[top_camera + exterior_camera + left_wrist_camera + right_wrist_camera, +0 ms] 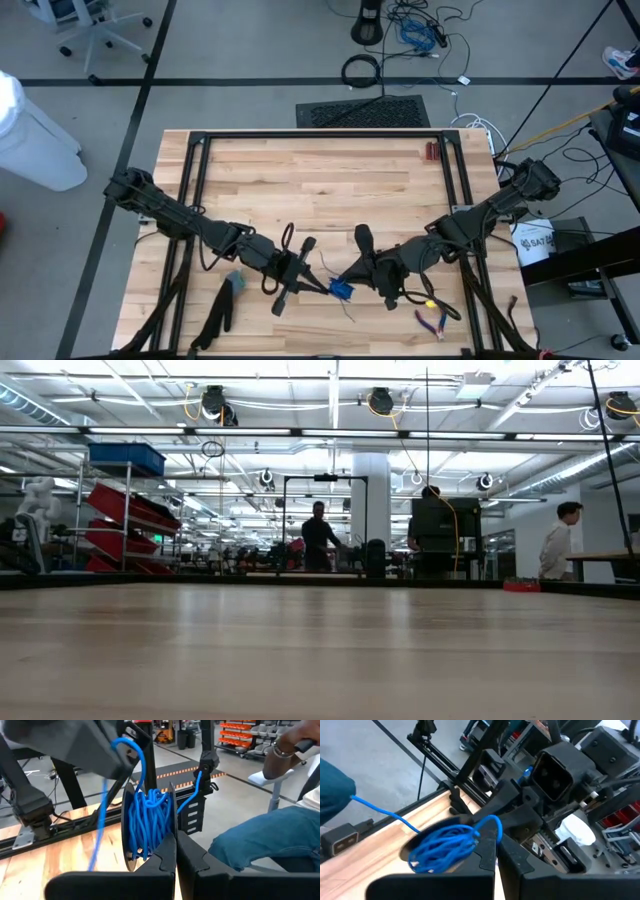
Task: Coil cords
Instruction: Coil the blue wire onto the black spool
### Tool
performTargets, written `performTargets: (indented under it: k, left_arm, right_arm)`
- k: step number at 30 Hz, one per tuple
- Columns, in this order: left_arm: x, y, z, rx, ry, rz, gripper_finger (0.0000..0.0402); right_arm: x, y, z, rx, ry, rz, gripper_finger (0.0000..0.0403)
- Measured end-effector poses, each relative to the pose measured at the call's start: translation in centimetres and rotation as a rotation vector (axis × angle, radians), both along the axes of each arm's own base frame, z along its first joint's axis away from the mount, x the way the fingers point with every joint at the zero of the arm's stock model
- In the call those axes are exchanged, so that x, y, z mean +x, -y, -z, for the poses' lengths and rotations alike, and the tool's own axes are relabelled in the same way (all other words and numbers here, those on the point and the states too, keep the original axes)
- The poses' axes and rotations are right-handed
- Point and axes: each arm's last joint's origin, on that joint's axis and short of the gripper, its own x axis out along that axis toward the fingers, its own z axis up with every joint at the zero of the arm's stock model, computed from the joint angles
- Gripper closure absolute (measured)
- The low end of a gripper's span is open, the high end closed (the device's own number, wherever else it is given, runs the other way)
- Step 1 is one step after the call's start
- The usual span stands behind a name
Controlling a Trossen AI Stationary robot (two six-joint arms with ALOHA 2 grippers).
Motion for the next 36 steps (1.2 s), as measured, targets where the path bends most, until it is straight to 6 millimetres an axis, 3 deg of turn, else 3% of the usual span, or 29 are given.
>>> performTargets:
  k: [10,22,36]
  left_arm:
    - [0.0,0.0,0.0,0.005,0.003,0.003,0.0401]
    - [0.0,0.1,-0.2,-0.011,0.016,0.059,0.0401]
    - [0.9,0.6,0.7,-0.01,0.057,0.096,0.0401]
  right_arm:
    - [0.7,1.0,0.0,0.048,-0.015,-0.045,0.0401]
    - [1.8,2.6,-0.1,0.119,0.0,0.027,0.0366]
    - [2.9,5.0,-2.0,0.421,0.038,0.143,0.0348]
